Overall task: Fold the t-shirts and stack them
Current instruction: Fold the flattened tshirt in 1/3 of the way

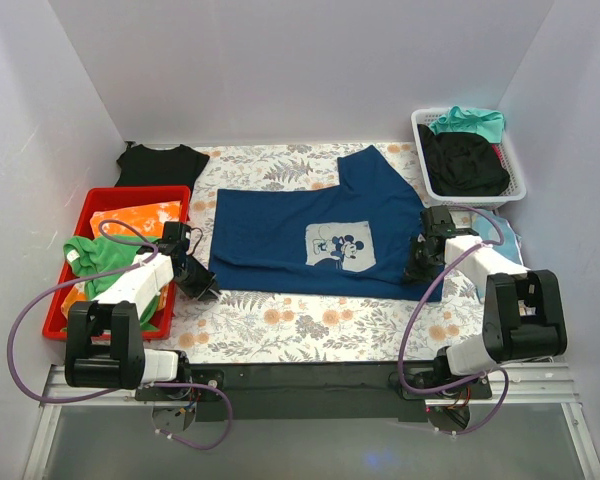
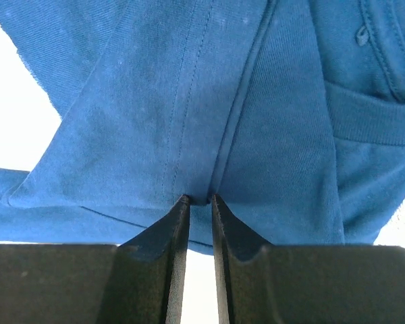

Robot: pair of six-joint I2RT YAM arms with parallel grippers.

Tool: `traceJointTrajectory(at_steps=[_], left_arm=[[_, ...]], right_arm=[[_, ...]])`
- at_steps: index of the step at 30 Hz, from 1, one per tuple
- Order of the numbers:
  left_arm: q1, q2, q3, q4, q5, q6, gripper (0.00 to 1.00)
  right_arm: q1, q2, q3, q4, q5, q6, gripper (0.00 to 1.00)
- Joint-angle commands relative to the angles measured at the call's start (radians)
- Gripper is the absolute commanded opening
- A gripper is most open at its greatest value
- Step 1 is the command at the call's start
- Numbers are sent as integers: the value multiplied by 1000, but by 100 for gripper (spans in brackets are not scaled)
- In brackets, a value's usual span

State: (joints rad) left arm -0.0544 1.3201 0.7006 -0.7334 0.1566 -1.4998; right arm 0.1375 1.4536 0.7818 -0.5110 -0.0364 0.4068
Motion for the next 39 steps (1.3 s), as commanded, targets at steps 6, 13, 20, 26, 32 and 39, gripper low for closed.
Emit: traceJointTrajectory(at_steps=[6, 13, 20, 26, 32, 39], left_arm=[[4, -12, 37, -11, -11, 4, 13], [4, -4, 49, -8, -15, 9, 13], [4, 10, 63, -6, -14, 13, 11], [4, 16, 85, -17, -23, 19, 11], [4, 14, 92, -26, -29, 23, 11], [4, 10, 89, -31, -29, 21, 11]], right_arm=[[10, 47, 39, 29, -25, -8, 1], [28, -7, 160, -27, -40, 6, 1], [39, 48, 280, -41, -59, 18, 1], [48, 183, 342, 8, -102, -8, 1], [91, 283, 379, 75, -151, -23, 1], [143, 355, 453, 86, -135, -39, 1]])
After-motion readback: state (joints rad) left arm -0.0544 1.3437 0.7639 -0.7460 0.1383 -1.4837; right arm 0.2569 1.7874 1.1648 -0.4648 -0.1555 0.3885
